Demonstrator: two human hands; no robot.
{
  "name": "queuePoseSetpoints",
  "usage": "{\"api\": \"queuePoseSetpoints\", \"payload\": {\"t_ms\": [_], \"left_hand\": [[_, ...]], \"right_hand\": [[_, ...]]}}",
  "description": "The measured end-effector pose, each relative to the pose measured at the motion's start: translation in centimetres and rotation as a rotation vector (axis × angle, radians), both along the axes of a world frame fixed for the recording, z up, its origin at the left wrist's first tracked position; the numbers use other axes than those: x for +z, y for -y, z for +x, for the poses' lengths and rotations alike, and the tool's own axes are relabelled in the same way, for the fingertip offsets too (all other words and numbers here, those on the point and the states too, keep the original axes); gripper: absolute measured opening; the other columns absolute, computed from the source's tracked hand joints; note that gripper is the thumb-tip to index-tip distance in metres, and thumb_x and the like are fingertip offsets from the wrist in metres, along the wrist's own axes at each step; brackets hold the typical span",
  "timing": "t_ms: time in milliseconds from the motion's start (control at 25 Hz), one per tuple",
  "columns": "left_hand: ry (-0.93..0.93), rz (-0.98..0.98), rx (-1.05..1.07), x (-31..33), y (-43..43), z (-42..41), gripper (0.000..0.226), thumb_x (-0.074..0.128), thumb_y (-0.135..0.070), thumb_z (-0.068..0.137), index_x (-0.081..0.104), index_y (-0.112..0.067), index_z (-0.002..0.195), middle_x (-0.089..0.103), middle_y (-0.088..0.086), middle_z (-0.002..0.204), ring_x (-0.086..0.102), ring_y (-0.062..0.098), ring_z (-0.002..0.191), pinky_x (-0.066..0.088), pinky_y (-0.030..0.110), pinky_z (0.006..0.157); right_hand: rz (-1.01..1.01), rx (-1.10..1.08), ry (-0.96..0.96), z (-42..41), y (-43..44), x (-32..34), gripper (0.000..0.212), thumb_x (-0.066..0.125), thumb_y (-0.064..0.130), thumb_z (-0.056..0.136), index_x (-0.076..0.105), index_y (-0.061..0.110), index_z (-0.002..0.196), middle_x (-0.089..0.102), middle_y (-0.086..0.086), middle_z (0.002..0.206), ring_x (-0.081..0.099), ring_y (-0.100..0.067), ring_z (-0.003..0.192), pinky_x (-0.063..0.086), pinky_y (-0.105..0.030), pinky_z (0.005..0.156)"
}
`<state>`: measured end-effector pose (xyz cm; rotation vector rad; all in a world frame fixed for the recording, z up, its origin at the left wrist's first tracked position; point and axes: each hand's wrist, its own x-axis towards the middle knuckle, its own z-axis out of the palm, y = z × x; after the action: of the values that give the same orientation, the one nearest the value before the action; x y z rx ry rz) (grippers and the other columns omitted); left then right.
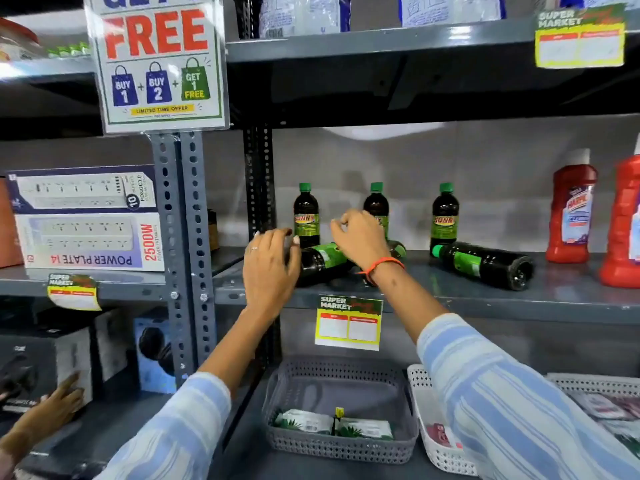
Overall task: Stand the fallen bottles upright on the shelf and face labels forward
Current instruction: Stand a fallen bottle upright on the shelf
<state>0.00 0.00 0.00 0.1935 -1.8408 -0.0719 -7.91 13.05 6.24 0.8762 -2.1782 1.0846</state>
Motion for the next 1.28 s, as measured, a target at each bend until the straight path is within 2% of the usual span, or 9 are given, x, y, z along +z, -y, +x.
{"api": "queuePoseSetpoints", "payload": {"t_ms": [160,280,320,400,560,720,880,1080,1280], "left_hand": [[0.134,0.041,0.134,-3.3,4.3,1.4,0.043,0.030,-0.037,0.094,0.060,-0.007,0.087,0.069,0.016,0.080,0.061,0.034,0.076,0.046,0.041,0.075],[0.315,-0.012,0.205,-4.6,6.6,1.6,0.053,0.025,-0.045,0.095,0.061,-0.010,0.078,0.068,0.013,0.073,0.061,0.033,0.072,0.044,0.038,0.065],[0.314,-0.026,0.210,-4.8,6.8,1.5,0.053,0.026,-0.044,0.095,0.061,-0.010,0.076,0.068,0.012,0.071,0.061,0.031,0.071,0.043,0.037,0.062],[0.289,-0.034,0.213,-5.2,7.1,1.5,0.049,0.030,-0.040,0.095,0.062,-0.010,0.073,0.067,0.011,0.069,0.061,0.031,0.068,0.043,0.037,0.061],[0.219,-0.031,0.194,-5.2,6.9,1.2,0.043,0.034,-0.033,0.092,0.063,-0.008,0.071,0.068,0.010,0.067,0.062,0.031,0.065,0.045,0.037,0.061],[0.197,-0.011,0.209,-5.6,6.8,1.0,0.042,0.033,-0.031,0.090,0.063,-0.009,0.071,0.068,0.009,0.067,0.062,0.030,0.065,0.045,0.037,0.062],[0.198,0.018,0.238,-5.7,7.0,0.6,0.044,0.031,-0.032,0.089,0.065,-0.008,0.075,0.070,0.008,0.072,0.064,0.029,0.070,0.045,0.038,0.065],[0.201,0.023,0.250,-5.8,6.9,0.6,0.045,0.031,-0.032,0.088,0.067,-0.007,0.079,0.071,0.010,0.075,0.064,0.031,0.072,0.046,0.038,0.068],[0.172,0.049,0.254,-6.2,6.7,0.4,0.044,0.032,-0.031,0.089,0.067,-0.005,0.084,0.071,0.011,0.080,0.062,0.032,0.076,0.044,0.040,0.072]], "right_hand": [[0.324,-0.050,0.343,-0.5,4.0,-0.3,0.056,0.051,0.049,0.087,0.060,0.004,0.119,0.062,-0.018,0.127,0.059,-0.037,0.115,0.050,-0.043,0.094],[0.111,0.022,0.701,-2.0,6.0,-1.1,0.094,0.074,0.059,0.056,0.049,0.008,0.131,0.059,-0.010,0.128,0.062,-0.035,0.109,0.059,-0.038,0.051],[0.040,0.048,0.762,-2.4,6.4,-1.3,0.105,0.078,0.056,0.045,0.045,0.008,0.133,0.058,-0.011,0.127,0.062,-0.035,0.107,0.058,-0.038,0.045],[-0.013,0.071,0.816,-2.7,7.5,-1.1,0.105,0.075,0.049,0.043,0.039,0.008,0.133,0.056,-0.013,0.124,0.061,-0.035,0.106,0.061,-0.046,0.056],[-0.033,0.029,0.538,-2.4,8.6,-1.8,0.093,0.065,0.049,0.074,0.019,0.016,0.147,0.038,-0.023,0.139,0.049,-0.043,0.121,0.047,-0.042,0.100],[-0.118,0.077,0.104,-1.3,10.0,-2.7,0.101,0.069,0.051,0.073,0.010,0.029,0.151,0.025,-0.023,0.147,0.053,-0.049,0.115,0.047,-0.047,0.095],[0.040,0.049,-0.257,-1.7,11.1,-3.8,0.102,0.073,0.047,0.071,0.010,0.035,0.151,0.020,-0.016,0.155,0.047,-0.041,0.128,0.054,-0.052,0.088],[0.011,0.046,-0.147,-2.3,11.5,-4.3,0.122,0.076,0.055,0.063,0.001,0.022,0.152,0.034,-0.018,0.148,0.044,-0.039,0.129,0.047,-0.048,0.098],[0.054,0.065,0.156,-3.0,11.1,-4.8,0.126,0.078,0.063,0.054,0.014,0.008,0.148,0.049,-0.023,0.130,0.050,-0.040,0.120,0.045,-0.045,0.097]]}}
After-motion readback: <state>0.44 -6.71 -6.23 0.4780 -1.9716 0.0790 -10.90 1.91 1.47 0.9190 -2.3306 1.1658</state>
